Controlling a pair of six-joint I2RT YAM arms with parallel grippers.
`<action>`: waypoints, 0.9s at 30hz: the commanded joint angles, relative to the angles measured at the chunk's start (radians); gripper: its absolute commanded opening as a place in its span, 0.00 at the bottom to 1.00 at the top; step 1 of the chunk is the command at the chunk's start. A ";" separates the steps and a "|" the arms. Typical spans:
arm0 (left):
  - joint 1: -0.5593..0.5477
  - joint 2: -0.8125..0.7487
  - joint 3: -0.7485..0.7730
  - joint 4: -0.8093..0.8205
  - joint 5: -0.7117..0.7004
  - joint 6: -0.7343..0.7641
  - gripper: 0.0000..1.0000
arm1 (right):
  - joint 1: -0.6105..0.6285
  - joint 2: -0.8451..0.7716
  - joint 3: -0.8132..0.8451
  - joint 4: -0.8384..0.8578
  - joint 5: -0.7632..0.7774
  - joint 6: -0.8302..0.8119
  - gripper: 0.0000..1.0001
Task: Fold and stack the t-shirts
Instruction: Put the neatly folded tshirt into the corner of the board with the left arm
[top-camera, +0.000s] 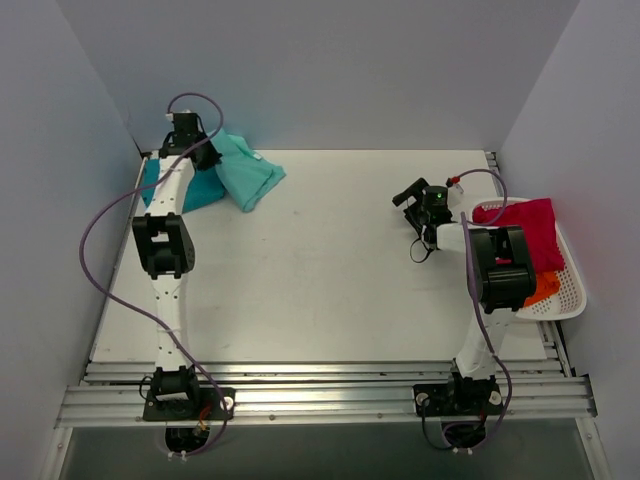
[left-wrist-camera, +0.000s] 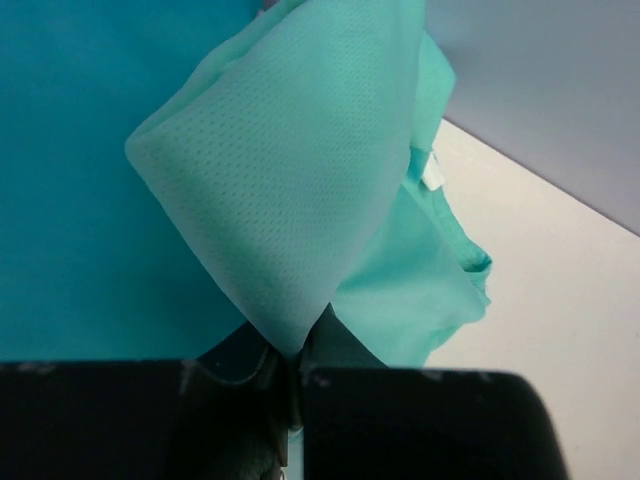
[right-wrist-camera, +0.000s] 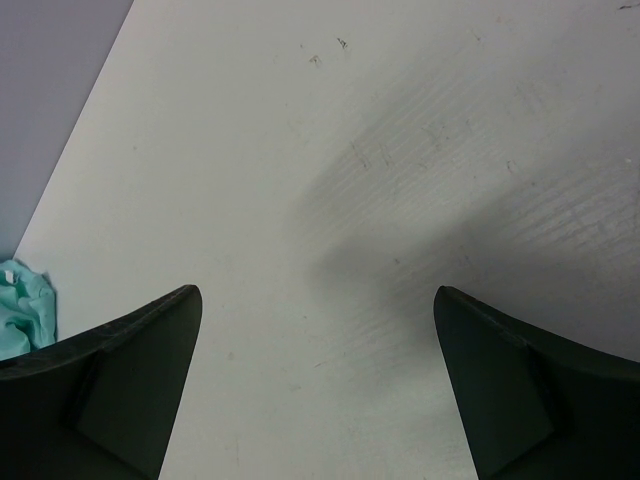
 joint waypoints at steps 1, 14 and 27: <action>0.108 -0.070 0.045 0.007 0.067 0.100 0.02 | 0.000 0.008 -0.006 0.009 -0.043 0.017 0.97; 0.280 -0.074 0.042 -0.037 -0.097 0.015 0.85 | 0.025 0.060 0.039 0.017 -0.077 0.023 0.96; 0.331 -0.451 -0.497 0.181 -0.550 -0.165 0.94 | 0.026 0.055 0.037 0.006 -0.088 0.007 0.96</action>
